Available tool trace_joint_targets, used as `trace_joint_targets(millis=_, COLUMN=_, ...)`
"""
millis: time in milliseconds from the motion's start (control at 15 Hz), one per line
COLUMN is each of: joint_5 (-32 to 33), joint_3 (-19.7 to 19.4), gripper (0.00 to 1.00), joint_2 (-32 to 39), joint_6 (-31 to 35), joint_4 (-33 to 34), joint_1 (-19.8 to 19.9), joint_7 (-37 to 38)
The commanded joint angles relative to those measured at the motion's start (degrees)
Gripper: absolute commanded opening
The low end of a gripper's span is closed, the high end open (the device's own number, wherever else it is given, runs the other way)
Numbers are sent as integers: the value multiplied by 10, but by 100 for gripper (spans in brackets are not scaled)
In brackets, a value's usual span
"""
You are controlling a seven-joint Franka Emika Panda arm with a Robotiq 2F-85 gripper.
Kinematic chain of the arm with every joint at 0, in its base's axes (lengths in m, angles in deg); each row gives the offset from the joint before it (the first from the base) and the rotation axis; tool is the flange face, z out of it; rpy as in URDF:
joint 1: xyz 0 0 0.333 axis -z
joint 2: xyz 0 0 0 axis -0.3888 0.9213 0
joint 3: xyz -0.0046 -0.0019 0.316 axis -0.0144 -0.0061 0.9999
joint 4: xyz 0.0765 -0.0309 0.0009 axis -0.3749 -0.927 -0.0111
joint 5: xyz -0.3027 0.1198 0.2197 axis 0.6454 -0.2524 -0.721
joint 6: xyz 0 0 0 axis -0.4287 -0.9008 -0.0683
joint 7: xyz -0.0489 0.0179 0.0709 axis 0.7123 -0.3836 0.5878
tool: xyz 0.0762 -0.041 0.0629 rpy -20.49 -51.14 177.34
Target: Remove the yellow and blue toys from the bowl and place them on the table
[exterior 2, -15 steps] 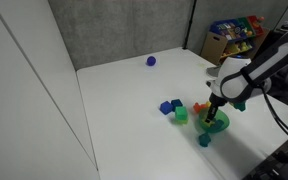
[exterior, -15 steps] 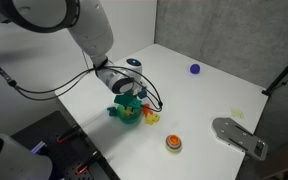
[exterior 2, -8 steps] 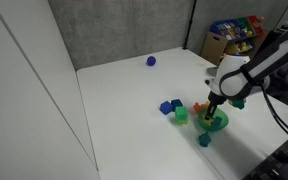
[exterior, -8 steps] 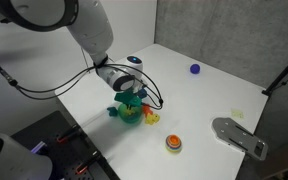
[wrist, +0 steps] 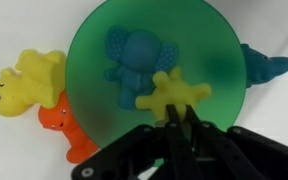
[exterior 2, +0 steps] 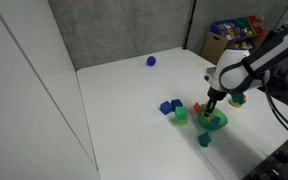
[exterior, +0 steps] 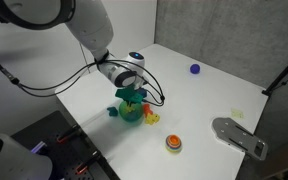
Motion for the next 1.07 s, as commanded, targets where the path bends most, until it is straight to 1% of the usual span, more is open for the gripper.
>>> trace_joint_targets(millis=0, joint_5=-13, joint_3=17, gripper=5, joint_2=-41, joint_6=-40, joint_4=5, joint_1=18, joint_7=0)
trace_joint_targets(millis=333, joint_5=-23, joint_3=9, gripper=5, joint_2=-65, joint_6=-90, joint_4=25, joint_1=11, joint_7=-1)
trace_joint_targets(millis=400, joint_5=-14, joint_3=0, gripper=5, joint_2=-67, joint_6=-98, joint_4=28, joint_1=2, joint_7=6)
trace_joint_targets(millis=533, joint_5=-20, joint_3=-1, gripper=5, joint_2=-73, joint_6=-105, joint_4=31, joint_1=4, joint_7=2)
trace_joint_targets(millis=667, joint_5=15, joint_3=-24, gripper=5, joint_2=-73, joint_6=-100, joint_4=24, joint_1=-18, joint_7=23)
trace_joint_targets(millis=800, joint_5=19, joint_3=-31, gripper=5, joint_2=-83, joint_6=-103, joint_4=26, joint_1=-18, joint_7=24)
trace_joint_targets(millis=1000, joint_5=34, joint_3=-46, gripper=4, joint_2=-106, joint_6=-112, joint_4=22, joint_1=-30, joint_7=34)
